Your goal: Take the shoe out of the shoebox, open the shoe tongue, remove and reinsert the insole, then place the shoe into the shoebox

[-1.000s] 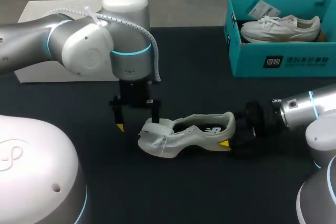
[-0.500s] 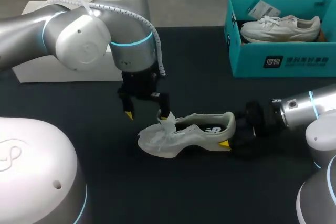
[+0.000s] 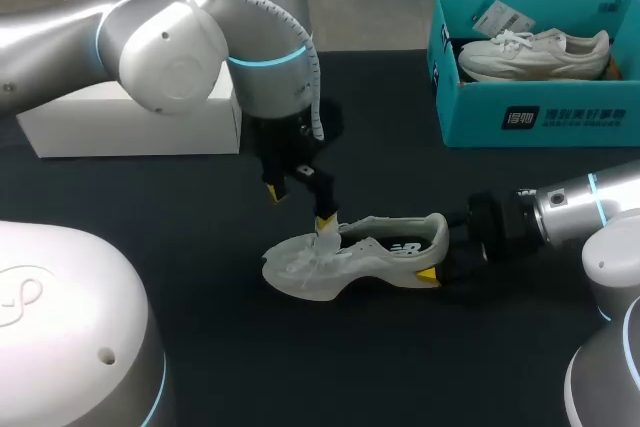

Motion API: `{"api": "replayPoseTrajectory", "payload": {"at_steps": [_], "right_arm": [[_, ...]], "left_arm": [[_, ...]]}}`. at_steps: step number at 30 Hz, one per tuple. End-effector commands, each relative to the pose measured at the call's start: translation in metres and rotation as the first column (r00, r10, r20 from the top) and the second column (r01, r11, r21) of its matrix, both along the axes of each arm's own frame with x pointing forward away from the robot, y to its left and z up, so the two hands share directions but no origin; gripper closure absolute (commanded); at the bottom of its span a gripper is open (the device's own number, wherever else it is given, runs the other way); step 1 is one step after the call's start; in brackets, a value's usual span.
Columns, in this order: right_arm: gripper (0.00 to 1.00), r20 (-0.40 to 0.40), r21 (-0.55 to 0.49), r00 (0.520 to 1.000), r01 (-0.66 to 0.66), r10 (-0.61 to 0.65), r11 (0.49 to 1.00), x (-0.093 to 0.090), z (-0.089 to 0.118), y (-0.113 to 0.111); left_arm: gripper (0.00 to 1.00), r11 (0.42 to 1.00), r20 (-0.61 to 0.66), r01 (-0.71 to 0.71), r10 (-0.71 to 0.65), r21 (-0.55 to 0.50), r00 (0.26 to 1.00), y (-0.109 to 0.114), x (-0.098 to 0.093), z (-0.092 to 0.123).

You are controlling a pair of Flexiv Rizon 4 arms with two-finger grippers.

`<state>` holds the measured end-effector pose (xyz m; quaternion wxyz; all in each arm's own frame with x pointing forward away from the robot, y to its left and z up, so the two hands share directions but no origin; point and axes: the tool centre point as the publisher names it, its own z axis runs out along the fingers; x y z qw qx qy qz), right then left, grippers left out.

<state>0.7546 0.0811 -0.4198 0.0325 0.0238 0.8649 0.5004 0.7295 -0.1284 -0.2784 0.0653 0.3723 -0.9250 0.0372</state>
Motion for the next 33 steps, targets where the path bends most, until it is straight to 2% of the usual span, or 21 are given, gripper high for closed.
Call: {"api": "replayPoseTrajectory", "payload": {"at_steps": [1,7,10,16,22,23,24,25,26,27,33], "right_arm": [[1.00,0.000,-0.004,1.000,0.003,-0.003,1.000,0.000,0.000,0.001],[1.00,0.000,-0.004,1.000,0.003,-0.003,1.000,0.000,0.000,0.001],[1.00,0.000,-0.004,1.000,0.003,-0.003,1.000,0.000,0.000,0.001],[1.00,0.000,-0.004,1.000,0.003,-0.003,1.000,0.000,0.000,0.001],[1.00,0.000,-0.004,1.000,0.003,-0.003,1.000,0.000,0.000,0.001],[1.00,0.000,-0.004,1.000,0.003,-0.003,1.000,0.000,0.000,0.001],[1.00,0.000,-0.004,1.000,0.003,-0.003,1.000,0.000,0.000,0.001],[1.00,0.000,-0.004,1.000,0.003,-0.003,1.000,0.000,0.000,0.001],[1.00,0.000,-0.004,1.000,0.003,-0.003,1.000,0.000,0.000,0.001],[1.00,0.000,-0.004,1.000,0.003,-0.003,1.000,0.000,0.000,0.001],[1.00,0.000,-0.004,1.000,0.003,-0.003,1.000,0.000,0.000,0.001]], "left_arm": [[0.00,0.954,0.040,0.295,-0.293,-0.053,0.955,0.002,0.001,-0.001],[0.00,0.954,0.040,0.295,-0.293,-0.053,0.955,0.002,0.001,-0.001],[0.00,0.945,0.056,0.309,-0.304,-0.107,0.951,0.005,0.004,0.009],[0.00,0.903,0.103,0.413,-0.402,-0.118,0.910,0.002,-0.010,0.029],[0.00,0.842,0.134,0.528,-0.514,-0.107,0.847,-0.012,-0.024,0.037],[0.03,0.836,0.137,0.540,-0.527,-0.098,0.839,-0.015,-0.026,0.038],[0.35,0.831,0.150,0.548,-0.532,-0.097,0.834,-0.017,-0.027,0.039],[0.57,0.826,0.152,0.555,-0.538,-0.102,0.829,-0.020,-0.028,0.041],[0.73,0.820,0.157,0.563,-0.546,-0.100,0.823,-0.022,-0.029,0.042],[1.00,0.819,0.161,0.564,-0.546,-0.101,0.822,-0.025,-0.030,0.043],[1.00,0.792,0.170,0.601,-0.581,-0.106,0.796,-0.040,-0.031,0.043]]}}
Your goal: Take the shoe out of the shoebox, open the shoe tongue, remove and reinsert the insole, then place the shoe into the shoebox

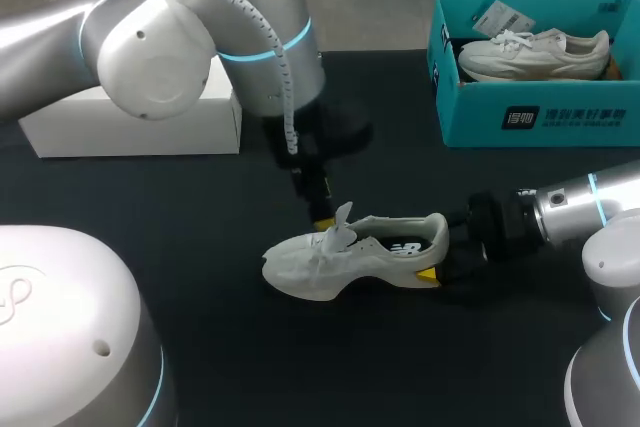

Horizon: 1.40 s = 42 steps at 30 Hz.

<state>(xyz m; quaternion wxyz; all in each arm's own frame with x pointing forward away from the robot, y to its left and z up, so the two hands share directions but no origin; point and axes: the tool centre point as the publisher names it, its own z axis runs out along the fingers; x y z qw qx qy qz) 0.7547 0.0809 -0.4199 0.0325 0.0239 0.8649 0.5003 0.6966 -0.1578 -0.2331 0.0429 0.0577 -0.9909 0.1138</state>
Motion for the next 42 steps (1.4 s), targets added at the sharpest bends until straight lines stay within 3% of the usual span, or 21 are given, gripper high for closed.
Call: {"api": "replayPoseTrajectory", "payload": {"at_steps": [1,5,20,28,34,42], "right_arm": [[1.00,0.000,-0.004,1.000,0.002,-0.002,1.000,0.000,0.000,0.001],[1.00,0.000,-0.004,1.000,0.002,-0.002,1.000,0.000,0.000,0.001],[1.00,0.000,-0.004,1.000,0.002,-0.002,1.000,0.000,0.000,0.001],[1.00,0.000,-0.004,1.000,0.002,-0.002,1.000,0.000,0.000,0.001],[1.00,0.000,-0.004,1.000,0.002,-0.002,1.000,0.000,0.000,0.001],[1.00,0.000,-0.004,1.000,0.002,-0.002,1.000,0.000,0.000,0.001]], "left_arm": [[1.00,1.000,0.000,0.016,-0.016,0.004,1.000,-0.014,0.001,-0.002],[1.00,1.000,-0.014,0.020,-0.020,0.008,1.000,-0.027,0.002,-0.006],[1.00,1.000,-0.014,0.020,-0.020,0.008,1.000,-0.027,0.002,-0.006],[1.00,0.994,0.052,0.110,-0.110,-0.009,0.993,-0.061,0.008,-0.012],[1.00,0.991,0.095,0.137,-0.137,0.011,0.986,-0.083,0.017,-0.032],[1.00,0.984,0.075,0.173,-0.175,0.035,0.982,-0.097,0.032,-0.067]]}}
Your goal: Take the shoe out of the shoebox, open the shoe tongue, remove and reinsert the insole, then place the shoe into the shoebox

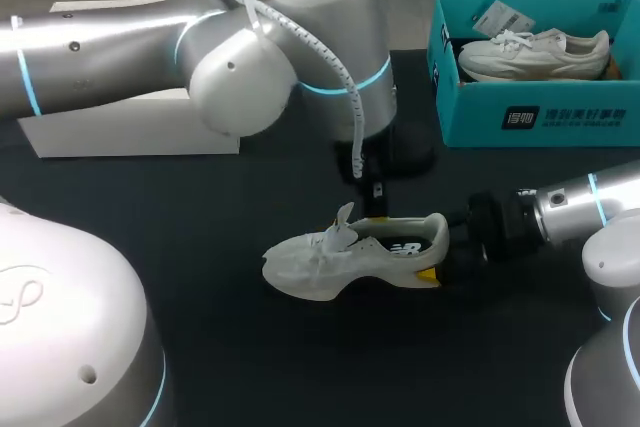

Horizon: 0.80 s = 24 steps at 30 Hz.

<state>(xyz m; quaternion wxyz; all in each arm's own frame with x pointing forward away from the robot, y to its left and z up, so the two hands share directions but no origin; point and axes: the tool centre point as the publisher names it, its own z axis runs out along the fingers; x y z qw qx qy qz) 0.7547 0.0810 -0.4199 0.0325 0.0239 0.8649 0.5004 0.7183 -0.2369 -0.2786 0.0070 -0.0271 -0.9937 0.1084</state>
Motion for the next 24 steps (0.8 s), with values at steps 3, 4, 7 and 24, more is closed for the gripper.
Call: {"api": "replayPoseTrajectory", "payload": {"at_steps": [3,4,7,24], "right_arm": [[1.00,0.000,-0.004,1.000,0.002,-0.002,1.000,0.000,0.000,0.001],[1.00,0.000,-0.004,1.000,0.002,-0.002,1.000,0.000,0.000,0.001],[1.00,0.000,-0.004,1.000,0.002,-0.002,1.000,0.000,0.000,0.001],[1.00,0.000,-0.004,1.000,0.002,-0.002,1.000,0.000,0.000,0.001]], "left_arm": [[1.00,1.000,-0.011,0.015,-0.015,0.026,1.000,-0.020,0.012,-0.030],[1.00,0.999,-0.026,0.015,-0.014,0.032,1.000,-0.022,0.013,-0.033],[1.00,0.999,-0.020,0.003,-0.002,0.044,1.000,-0.023,0.013,-0.036],[1.00,0.999,-0.019,0.028,-0.027,0.040,0.999,-0.032,0.016,-0.056]]}}
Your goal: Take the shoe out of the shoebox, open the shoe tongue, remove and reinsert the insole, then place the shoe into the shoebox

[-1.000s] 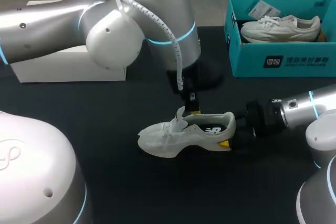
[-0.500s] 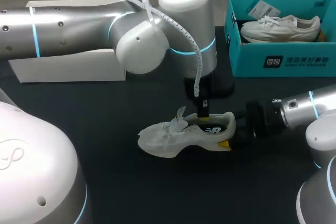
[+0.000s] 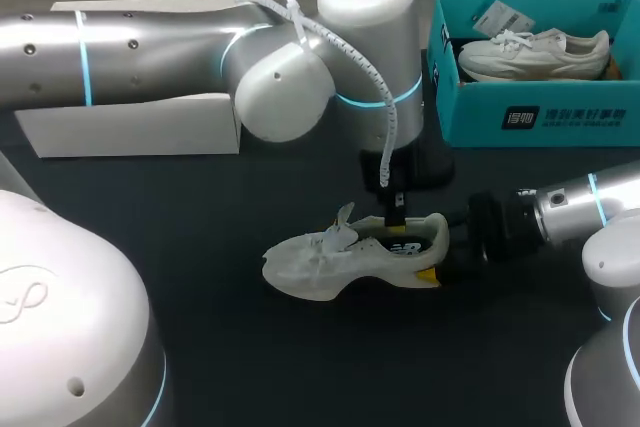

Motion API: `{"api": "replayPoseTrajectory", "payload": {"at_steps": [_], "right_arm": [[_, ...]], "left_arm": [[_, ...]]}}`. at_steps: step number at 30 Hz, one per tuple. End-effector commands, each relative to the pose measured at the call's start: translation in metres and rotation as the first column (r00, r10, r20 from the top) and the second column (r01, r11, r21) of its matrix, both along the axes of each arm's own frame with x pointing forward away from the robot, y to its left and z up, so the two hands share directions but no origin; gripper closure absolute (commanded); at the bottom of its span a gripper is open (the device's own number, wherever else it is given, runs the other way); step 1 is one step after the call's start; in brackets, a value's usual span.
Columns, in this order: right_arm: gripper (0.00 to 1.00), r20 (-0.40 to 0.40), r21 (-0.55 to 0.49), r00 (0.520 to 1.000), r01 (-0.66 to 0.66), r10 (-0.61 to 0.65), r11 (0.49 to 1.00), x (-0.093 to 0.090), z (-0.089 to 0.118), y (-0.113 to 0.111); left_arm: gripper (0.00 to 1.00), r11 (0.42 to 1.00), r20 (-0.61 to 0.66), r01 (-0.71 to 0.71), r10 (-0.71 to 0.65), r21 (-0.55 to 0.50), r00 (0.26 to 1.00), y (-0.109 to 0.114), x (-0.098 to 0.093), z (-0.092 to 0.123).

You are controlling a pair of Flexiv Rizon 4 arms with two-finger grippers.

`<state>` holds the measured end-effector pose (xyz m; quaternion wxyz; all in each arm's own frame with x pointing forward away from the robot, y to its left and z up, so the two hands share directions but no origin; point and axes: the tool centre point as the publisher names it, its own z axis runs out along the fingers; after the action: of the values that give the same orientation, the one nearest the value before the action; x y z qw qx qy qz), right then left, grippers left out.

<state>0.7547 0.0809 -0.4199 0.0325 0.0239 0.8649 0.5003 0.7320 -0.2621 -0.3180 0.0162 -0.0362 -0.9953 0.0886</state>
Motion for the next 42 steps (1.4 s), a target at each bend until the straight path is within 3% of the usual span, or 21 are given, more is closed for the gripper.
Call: {"api": "replayPoseTrajectory", "payload": {"at_steps": [1,13,27,35,37,42], "right_arm": [[1.00,0.000,-0.004,1.000,0.002,-0.002,1.000,0.000,0.000,0.001],[1.00,0.000,-0.004,1.000,0.002,-0.002,1.000,0.000,0.000,0.001],[1.00,0.000,-0.004,1.000,0.002,-0.002,1.000,0.000,0.000,0.001],[1.00,0.000,-0.004,1.000,0.002,-0.002,1.000,0.000,0.000,0.001],[1.00,0.000,-0.004,1.000,0.002,-0.002,1.000,0.000,0.000,0.001],[1.00,0.000,-0.004,1.000,0.002,-0.002,1.000,0.000,0.000,0.001]], "left_arm": [[1.00,1.000,-0.003,0.011,-0.011,0.002,1.000,-0.008,0.003,-0.019],[1.00,0.999,0.004,0.027,-0.027,0.035,1.000,-0.015,0.013,-0.048],[1.00,0.996,-0.032,0.030,-0.027,0.081,0.999,0.014,0.007,-0.067],[1.00,0.995,-0.063,0.049,-0.044,0.089,0.997,0.014,0.000,-0.077],[0.87,0.995,-0.070,0.054,-0.048,0.088,0.996,0.014,-0.001,-0.080],[0.75,0.994,-0.075,0.053,-0.046,0.099,0.996,0.013,-0.003,-0.089]]}}
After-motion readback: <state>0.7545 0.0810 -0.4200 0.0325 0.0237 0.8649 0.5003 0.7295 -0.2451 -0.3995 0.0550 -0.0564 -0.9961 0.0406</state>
